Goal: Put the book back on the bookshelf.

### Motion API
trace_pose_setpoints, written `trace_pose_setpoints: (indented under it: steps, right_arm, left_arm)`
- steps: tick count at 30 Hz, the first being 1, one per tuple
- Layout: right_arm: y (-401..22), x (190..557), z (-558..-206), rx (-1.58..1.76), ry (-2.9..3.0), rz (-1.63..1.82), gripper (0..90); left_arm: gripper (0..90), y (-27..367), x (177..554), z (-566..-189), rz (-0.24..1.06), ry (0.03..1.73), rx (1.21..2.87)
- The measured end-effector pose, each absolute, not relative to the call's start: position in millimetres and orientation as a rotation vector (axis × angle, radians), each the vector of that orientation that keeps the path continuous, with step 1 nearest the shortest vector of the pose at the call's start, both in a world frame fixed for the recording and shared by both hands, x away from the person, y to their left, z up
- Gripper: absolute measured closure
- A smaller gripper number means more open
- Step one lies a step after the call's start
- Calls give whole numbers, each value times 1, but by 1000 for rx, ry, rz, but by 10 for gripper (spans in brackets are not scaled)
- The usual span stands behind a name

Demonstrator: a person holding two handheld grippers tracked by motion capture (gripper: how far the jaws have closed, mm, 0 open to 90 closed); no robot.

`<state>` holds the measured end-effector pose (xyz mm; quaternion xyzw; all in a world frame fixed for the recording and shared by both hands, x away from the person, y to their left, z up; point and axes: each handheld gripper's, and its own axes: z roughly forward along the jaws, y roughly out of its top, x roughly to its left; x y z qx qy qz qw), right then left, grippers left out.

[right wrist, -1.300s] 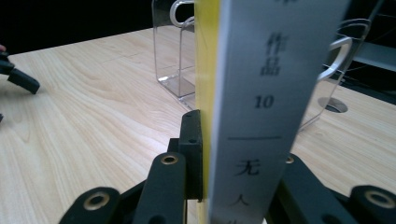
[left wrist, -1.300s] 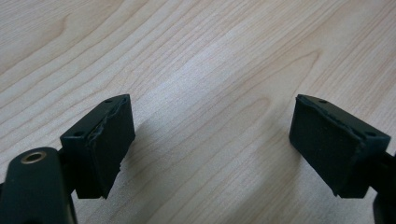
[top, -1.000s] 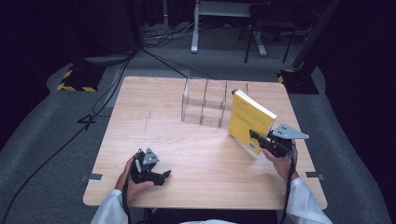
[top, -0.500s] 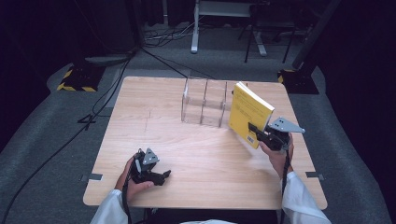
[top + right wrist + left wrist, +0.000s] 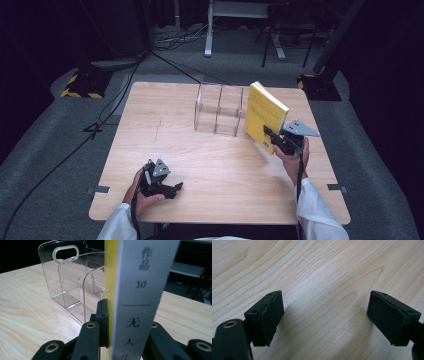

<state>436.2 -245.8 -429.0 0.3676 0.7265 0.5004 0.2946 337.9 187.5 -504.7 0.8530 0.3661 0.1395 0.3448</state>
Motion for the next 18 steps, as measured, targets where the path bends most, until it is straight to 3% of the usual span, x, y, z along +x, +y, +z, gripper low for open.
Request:
trace_pose_setpoints:
  steps: [18]
  right_arm:
    - [-243, 457, -430, 1028, 1876, 1272, 762]
  left_arm:
    - [147, 188, 338, -504, 365, 951, 2218]
